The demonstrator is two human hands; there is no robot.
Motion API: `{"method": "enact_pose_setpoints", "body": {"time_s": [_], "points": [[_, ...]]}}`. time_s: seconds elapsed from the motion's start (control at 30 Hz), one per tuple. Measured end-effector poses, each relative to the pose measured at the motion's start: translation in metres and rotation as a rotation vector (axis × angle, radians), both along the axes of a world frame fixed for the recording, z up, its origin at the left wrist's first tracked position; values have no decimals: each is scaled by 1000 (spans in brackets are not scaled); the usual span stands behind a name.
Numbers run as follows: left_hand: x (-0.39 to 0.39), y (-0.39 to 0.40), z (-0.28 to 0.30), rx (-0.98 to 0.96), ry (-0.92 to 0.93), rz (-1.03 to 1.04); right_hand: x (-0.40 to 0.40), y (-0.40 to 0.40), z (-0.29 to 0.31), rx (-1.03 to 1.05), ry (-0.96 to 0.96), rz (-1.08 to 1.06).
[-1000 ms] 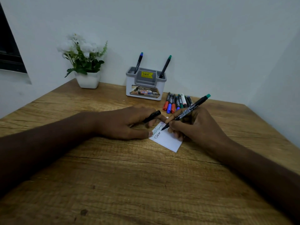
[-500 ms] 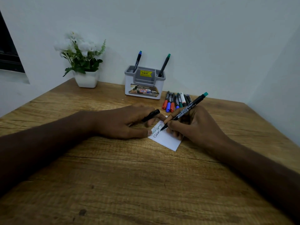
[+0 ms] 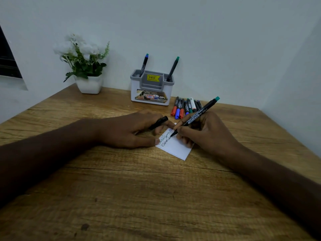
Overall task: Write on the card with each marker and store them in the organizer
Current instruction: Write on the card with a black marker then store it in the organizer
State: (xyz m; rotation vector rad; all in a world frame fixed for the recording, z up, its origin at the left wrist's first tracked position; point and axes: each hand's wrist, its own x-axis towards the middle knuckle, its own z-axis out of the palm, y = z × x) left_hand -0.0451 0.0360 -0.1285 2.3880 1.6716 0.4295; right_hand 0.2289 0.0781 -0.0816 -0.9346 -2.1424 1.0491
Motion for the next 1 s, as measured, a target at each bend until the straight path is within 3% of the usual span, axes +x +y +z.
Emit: {"method": "enact_pose_setpoints", "body": {"time_s": [0.8,1.0], "points": [[15,-12,12,54,74,-1,1,4,-2,-13,25,12],[18,-12,16,33,82,9,3,3,2,-270,449,58]]}}
